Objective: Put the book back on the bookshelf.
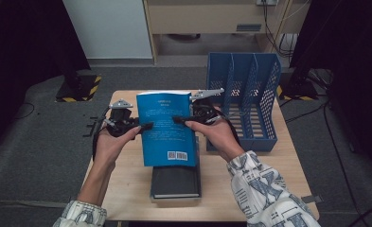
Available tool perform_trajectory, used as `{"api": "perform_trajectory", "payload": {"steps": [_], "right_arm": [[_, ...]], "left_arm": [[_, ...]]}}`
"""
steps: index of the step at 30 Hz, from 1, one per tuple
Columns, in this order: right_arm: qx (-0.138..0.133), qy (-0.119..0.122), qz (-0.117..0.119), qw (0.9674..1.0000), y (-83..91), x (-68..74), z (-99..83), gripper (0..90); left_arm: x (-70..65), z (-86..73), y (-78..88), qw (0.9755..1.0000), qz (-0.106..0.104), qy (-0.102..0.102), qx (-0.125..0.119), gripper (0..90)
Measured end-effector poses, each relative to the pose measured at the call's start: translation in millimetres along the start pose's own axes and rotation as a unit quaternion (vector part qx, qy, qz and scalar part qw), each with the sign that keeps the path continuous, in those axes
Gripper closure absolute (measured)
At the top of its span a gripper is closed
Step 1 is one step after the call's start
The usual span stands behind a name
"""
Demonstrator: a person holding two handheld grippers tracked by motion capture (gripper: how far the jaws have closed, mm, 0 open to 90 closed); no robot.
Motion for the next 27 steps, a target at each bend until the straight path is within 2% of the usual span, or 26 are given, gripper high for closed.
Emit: {"api": "perform_trajectory", "payload": {"steps": [1,6,11,13,18,24,27], "right_arm": [[0.000,0.004,-0.002,1.0000,-0.1,-0.5,1.9,55.2],[-0.004,0.010,-0.012,0.9999,-1.3,-4.7,7.8,55.6],[-0.008,0.022,-0.022,0.9995,-2.1,-8.8,14.3,56.6],[-0.011,0.028,-0.027,0.9992,-2.6,-11.7,18.5,57.3],[-0.013,0.033,-0.031,0.9989,-2.0,-14.7,21.6,57.9],[-0.018,0.041,-0.025,0.9987,2.9,-5.2,17.6,58.3],[-0.023,0.047,-0.022,0.9984,7.5,4.2,12.4,57.8]], "left_arm": [[0.5,3.9,-0.6,1.0000,0.007,-0.005,0.000,54.8],[3.1,10.7,-5.1,0.9999,0.014,-0.008,0.002,55.3],[7.8,19.9,-9.1,0.9998,0.019,-0.007,-0.007,55.7],[9.4,25.9,-10.8,0.9995,0.026,-0.014,-0.010,55.8],[9.9,30.0,-12.0,0.9994,0.028,-0.018,-0.011,55.8],[3.8,25.4,-1.1,0.9990,0.029,-0.028,-0.018,55.6],[-4.7,20.9,7.2,0.9978,0.040,-0.046,-0.027,55.2]]}}
Point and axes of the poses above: each handheld gripper's, and its own axes: y roughly backward along the jaws, z roughly out of its top, x roughly to its left, the point moved 4 cm from there along -y, roughly forward along the jaws, and after that the axes turned 12 degrees about z, right-handed, at the moved point
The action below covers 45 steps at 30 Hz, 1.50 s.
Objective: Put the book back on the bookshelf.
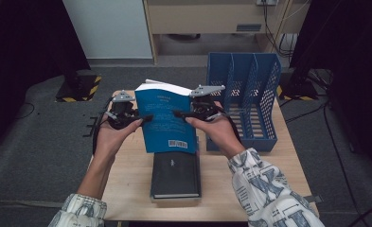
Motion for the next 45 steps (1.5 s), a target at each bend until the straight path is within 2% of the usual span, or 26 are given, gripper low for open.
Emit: {"api": "perform_trajectory", "payload": {"steps": [8,14,18,25,32,45], "right_arm": [[-0.004,0.023,0.013,0.9996,13.2,21.3,-12.5,56.1],[-0.008,0.034,0.023,0.9991,16.2,27.8,-15.8,55.0],[-0.008,0.040,0.030,0.9987,16.2,29.3,-13.9,54.1],[-0.025,0.054,0.044,0.9973,17.8,31.5,-5.0,50.3],[-0.033,0.065,0.065,0.9953,18.3,34.6,5.7,47.3],[-0.043,0.068,0.070,0.9943,13.1,32.8,6.4,54.8]], "left_arm": [[-11.8,-10.9,14.7,0.9994,0.002,-0.002,-0.035,52.5],[-13.9,-16.3,17.3,0.9987,0.003,0.000,-0.052,51.6],[-14.2,-17.6,18.8,0.9986,0.001,-0.002,-0.054,51.0],[-17.0,-19.2,19.7,0.9981,0.001,0.000,-0.062,48.9],[-17.8,-20.8,18.1,0.9983,0.001,-0.001,-0.059,47.3],[-18.1,-24.3,16.2,0.9982,-0.001,0.003,-0.060,46.0]]}}
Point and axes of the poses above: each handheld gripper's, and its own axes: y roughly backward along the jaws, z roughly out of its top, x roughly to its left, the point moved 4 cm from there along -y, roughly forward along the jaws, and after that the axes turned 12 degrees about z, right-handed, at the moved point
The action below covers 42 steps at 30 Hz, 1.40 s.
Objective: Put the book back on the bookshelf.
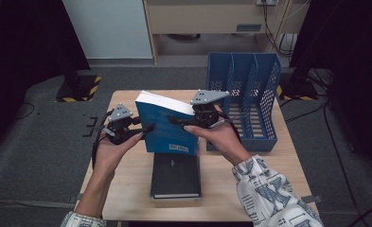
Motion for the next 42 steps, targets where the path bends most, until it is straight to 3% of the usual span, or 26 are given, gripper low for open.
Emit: {"api": "perform_trajectory", "payload": {"steps": [4,6,9,15,23,28,30,32,35,42], "right_arm": [[0.000,0.005,0.002,1.0000,-0.2,0.1,-0.1,56.1],[-0.001,0.004,0.003,1.0000,0.2,-0.3,-0.3,56.3],[-0.002,0.004,0.005,1.0000,0.0,-1.0,-0.5,56.4],[-0.003,0.003,0.007,1.0000,-0.4,-1.0,-0.8,55.8],[-0.005,0.004,0.010,0.9999,-1.1,-1.5,-1.4,55.6],[-0.009,0.005,0.008,0.9999,-1.3,-3.7,-1.6,56.6],[-0.009,0.007,0.008,0.9999,-1.2,-3.7,-1.6,57.1],[-0.010,0.007,0.006,0.9999,-1.0,-3.7,-1.7,57.6],[-0.011,0.004,0.002,0.9999,-0.8,-4.4,-1.8,58.3],[-0.015,-0.030,-0.016,0.9993,-0.8,-9.2,0.6,59.7]], "left_arm": [[0.3,-7.9,-3.1,0.9999,0.016,-0.005,0.003,39.9],[1.8,-15.2,-4.4,0.9998,0.020,0.002,0.006,36.4],[5.5,-28.7,-3.9,0.9995,0.026,0.012,0.012,32.1],[13.1,-62.3,0.5,0.9976,0.060,0.025,0.024,24.1],[27.8,-121.5,-1.4,0.9916,0.106,0.048,0.058,14.2],[39.6,-143.2,-5.5,0.9869,0.126,0.056,0.083,9.3],[41.8,-151.9,-6.4,0.9864,0.124,0.063,0.088,7.8],[43.6,-158.0,-6.2,0.9874,0.112,0.063,0.092,6.2],[47.4,-158.8,-3.9,0.9872,0.114,0.069,0.087,6.1],[47.7,-166.4,-12.3,0.9851,0.107,0.073,0.113,6.2]]}}
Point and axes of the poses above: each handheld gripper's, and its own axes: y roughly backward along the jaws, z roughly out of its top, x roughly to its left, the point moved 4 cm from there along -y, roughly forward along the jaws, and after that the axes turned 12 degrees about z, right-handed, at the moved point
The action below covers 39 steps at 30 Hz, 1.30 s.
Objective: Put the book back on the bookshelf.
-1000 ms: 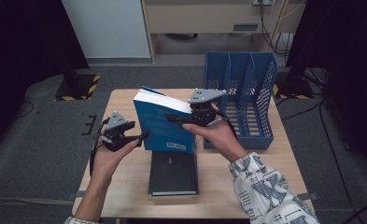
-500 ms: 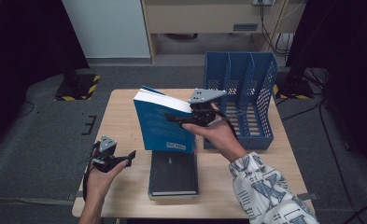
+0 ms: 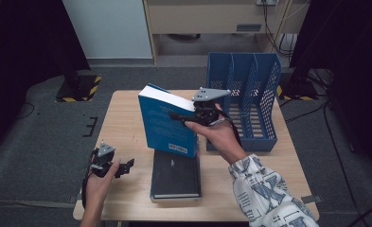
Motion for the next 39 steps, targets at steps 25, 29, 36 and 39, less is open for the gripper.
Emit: {"api": "perform_trajectory", "payload": {"steps": [25,29,36,39], "right_arm": [[-0.039,-0.188,-0.071,0.9788,1.9,-31.7,9.2,60.6],[-0.041,-0.191,-0.079,0.9775,2.1,-30.9,14.1,60.6],[-0.047,-0.192,-0.091,0.9760,9.0,-26.0,23.8,60.6],[-0.058,-0.196,-0.088,0.9748,16.9,-25.8,28.3,60.6]], "left_arm": [[-3.3,1.2,-6.8,0.9996,-0.024,-0.002,0.015,6.4],[-3.8,0.1,-7.7,0.9995,-0.019,-0.010,0.021,6.3],[-4.1,-1.4,-8.7,0.9994,-0.019,-0.012,0.028,6.3],[-3.6,-2.6,-10.5,0.9992,-0.014,-0.016,0.033,6.3]]}}
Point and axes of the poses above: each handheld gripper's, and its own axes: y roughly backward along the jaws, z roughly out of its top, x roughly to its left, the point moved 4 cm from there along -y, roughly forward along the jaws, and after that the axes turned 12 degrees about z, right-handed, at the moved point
